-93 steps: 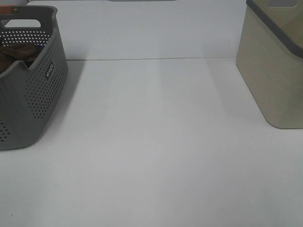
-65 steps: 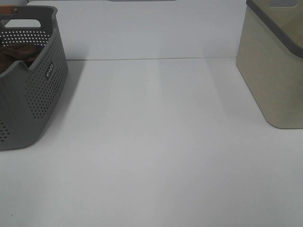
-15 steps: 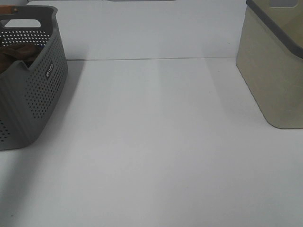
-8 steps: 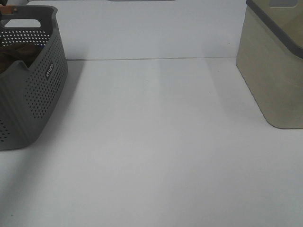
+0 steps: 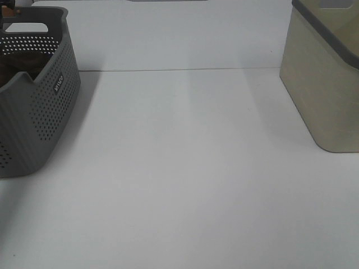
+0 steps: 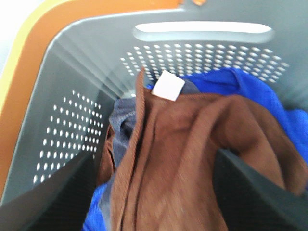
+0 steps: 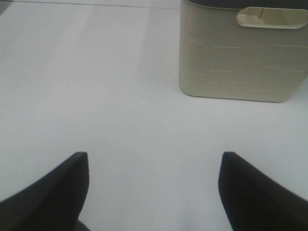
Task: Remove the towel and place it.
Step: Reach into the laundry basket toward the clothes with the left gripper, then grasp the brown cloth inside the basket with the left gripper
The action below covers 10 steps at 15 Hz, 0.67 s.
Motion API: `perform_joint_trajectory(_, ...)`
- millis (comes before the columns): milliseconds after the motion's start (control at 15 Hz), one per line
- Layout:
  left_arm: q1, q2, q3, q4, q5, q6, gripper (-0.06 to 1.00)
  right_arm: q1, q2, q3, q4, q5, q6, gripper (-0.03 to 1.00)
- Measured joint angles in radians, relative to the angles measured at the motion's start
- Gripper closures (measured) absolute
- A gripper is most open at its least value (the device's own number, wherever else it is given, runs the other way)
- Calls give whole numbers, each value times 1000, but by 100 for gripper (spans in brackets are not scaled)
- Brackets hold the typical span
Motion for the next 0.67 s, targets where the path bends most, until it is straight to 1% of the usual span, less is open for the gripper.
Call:
perform_joint_trajectory(133, 12, 62, -54, 0, 0, 0, 28, 0, 0, 0, 0, 0, 0, 25)
perform_joint_trajectory(333, 37, 128, -80, 1, -18, 0, 28, 0, 0, 0, 0, 0, 0, 25)
perform_joint_trajectory(533, 49, 178, -81, 11, -86, 0, 28, 0, 0, 0, 0, 0, 0, 25)
perform_joint_trajectory(667, 49, 193, -82, 24, -121, 0, 32, 0, 0, 0, 0, 0, 0, 25)
